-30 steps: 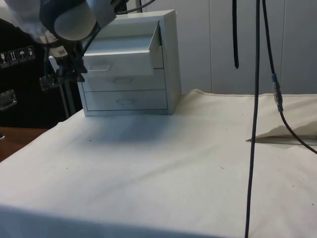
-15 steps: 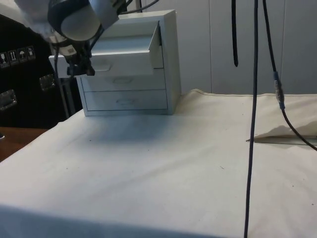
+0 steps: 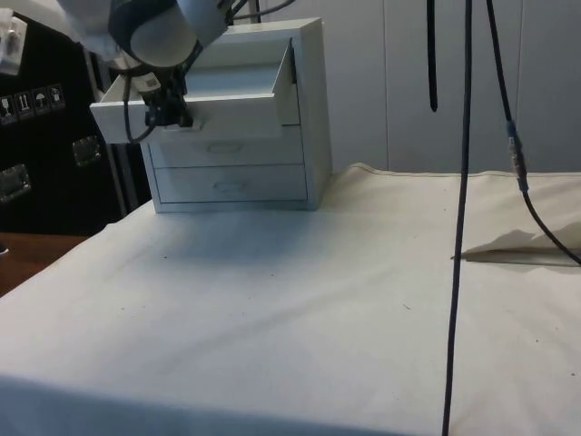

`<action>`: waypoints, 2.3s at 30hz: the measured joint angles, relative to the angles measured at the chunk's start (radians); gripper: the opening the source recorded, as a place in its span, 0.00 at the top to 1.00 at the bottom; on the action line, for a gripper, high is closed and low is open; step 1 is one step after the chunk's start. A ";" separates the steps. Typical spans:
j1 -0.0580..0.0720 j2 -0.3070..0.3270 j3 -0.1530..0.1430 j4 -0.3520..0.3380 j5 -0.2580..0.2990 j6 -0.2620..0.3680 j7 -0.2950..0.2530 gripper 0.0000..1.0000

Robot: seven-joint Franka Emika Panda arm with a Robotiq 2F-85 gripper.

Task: Open the drawer, then close it.

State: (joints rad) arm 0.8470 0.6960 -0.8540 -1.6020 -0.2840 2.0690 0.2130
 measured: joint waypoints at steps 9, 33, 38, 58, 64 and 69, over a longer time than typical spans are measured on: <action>0.000 -0.036 -0.015 -0.014 -0.015 0.000 -0.027 1.00; -0.005 -0.102 -0.067 -0.041 -0.025 0.017 -0.121 1.00; -0.007 -0.121 -0.074 -0.058 -0.025 0.034 -0.137 1.00; -0.040 -0.157 -0.092 -0.094 -0.023 0.093 -0.198 1.00; -0.052 -0.169 -0.100 -0.105 -0.021 0.120 -0.223 1.00; -0.062 -0.172 -0.101 -0.110 -0.019 0.136 -0.237 1.00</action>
State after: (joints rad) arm 0.7850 0.5240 -0.9550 -1.7120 -0.3030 2.2050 -0.0240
